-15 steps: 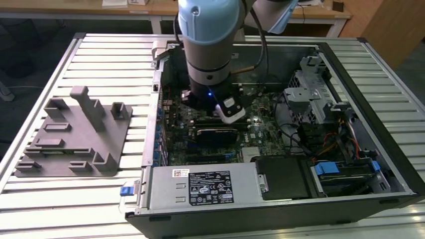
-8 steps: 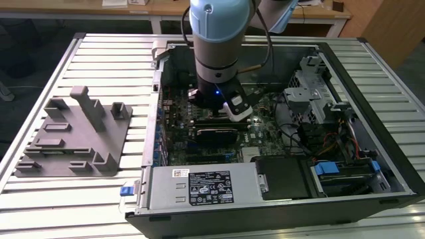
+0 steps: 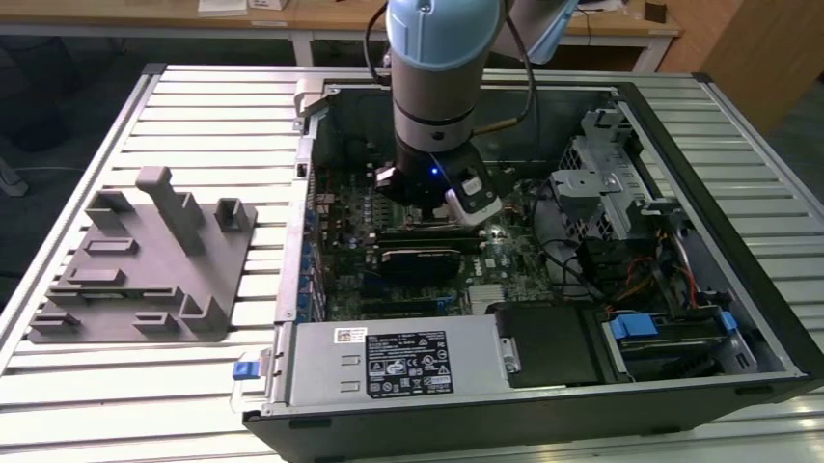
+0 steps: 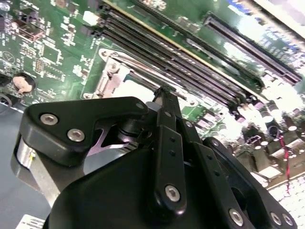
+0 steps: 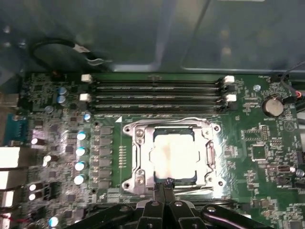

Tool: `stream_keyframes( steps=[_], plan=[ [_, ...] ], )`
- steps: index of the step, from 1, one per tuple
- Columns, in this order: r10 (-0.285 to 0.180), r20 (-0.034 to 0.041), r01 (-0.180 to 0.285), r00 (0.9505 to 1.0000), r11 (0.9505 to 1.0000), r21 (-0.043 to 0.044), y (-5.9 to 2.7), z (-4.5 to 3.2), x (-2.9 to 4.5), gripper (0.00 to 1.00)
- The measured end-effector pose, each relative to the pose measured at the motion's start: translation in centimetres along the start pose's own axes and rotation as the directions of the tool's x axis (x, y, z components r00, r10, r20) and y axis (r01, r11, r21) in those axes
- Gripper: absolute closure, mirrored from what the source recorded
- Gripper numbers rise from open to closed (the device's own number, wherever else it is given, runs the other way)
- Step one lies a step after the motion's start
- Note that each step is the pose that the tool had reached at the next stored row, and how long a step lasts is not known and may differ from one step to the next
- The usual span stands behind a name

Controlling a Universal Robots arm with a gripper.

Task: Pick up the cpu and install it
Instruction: 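Install the second cpu locking lever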

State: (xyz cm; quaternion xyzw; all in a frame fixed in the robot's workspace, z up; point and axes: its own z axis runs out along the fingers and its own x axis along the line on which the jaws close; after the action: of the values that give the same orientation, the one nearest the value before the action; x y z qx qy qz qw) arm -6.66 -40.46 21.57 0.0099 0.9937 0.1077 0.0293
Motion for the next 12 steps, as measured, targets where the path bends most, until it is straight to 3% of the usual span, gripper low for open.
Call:
stream_keyframes(
  steps=[8,10,12],
  plan=[
    [-0.001,-0.0002,0.001,1.0000,0.9999,0.0134,1.52,0.44,-0.93,0.89],
    [-0.001,-0.0001,0.001,1.0000,0.9998,0.0211,1.91,0.54,-1.09,0.89],
    [-0.002,0.0001,0.002,1.0000,0.9994,0.0347,2.27,0.63,-1.20,0.89]
  ],
)
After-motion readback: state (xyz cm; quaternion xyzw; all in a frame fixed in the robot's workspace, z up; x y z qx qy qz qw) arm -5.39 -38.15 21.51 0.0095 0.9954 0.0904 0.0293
